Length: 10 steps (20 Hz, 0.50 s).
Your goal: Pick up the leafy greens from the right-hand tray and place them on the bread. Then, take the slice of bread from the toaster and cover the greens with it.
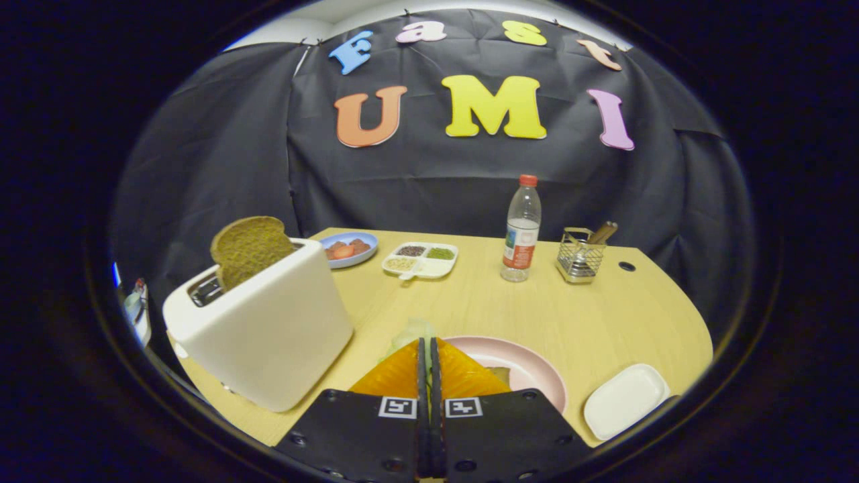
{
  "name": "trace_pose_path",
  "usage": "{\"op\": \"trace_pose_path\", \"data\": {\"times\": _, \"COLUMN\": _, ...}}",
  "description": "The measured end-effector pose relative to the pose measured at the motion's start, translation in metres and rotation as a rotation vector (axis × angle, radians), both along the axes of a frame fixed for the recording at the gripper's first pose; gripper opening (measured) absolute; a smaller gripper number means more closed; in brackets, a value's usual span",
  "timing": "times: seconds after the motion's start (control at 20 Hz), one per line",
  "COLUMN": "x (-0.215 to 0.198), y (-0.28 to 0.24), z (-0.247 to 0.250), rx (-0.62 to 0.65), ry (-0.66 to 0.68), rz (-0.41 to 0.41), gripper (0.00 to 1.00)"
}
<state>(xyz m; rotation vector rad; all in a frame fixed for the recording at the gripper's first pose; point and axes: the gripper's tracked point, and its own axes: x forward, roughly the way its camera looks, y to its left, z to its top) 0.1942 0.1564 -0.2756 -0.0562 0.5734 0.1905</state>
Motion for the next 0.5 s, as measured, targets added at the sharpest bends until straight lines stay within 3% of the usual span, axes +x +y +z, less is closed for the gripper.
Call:
{"op": "trace_pose_path", "data": {"times": 0.35, "x": 0.032, "y": -0.029, "z": -0.03, "rx": -0.019, "ry": 0.009, "rz": -0.064, "gripper": 0.01}}
{"op": "trace_pose_path", "data": {"times": 0.45, "x": 0.036, "y": -0.027, "z": -0.035, "rx": -0.011, "ry": 0.016, "rz": -0.043, "gripper": 0.01}}
{"op": "trace_pose_path", "data": {"times": 0.5, "x": 0.038, "y": -0.028, "z": -0.036, "rx": -0.006, "ry": 0.014, "rz": -0.04, "gripper": 0.06}}
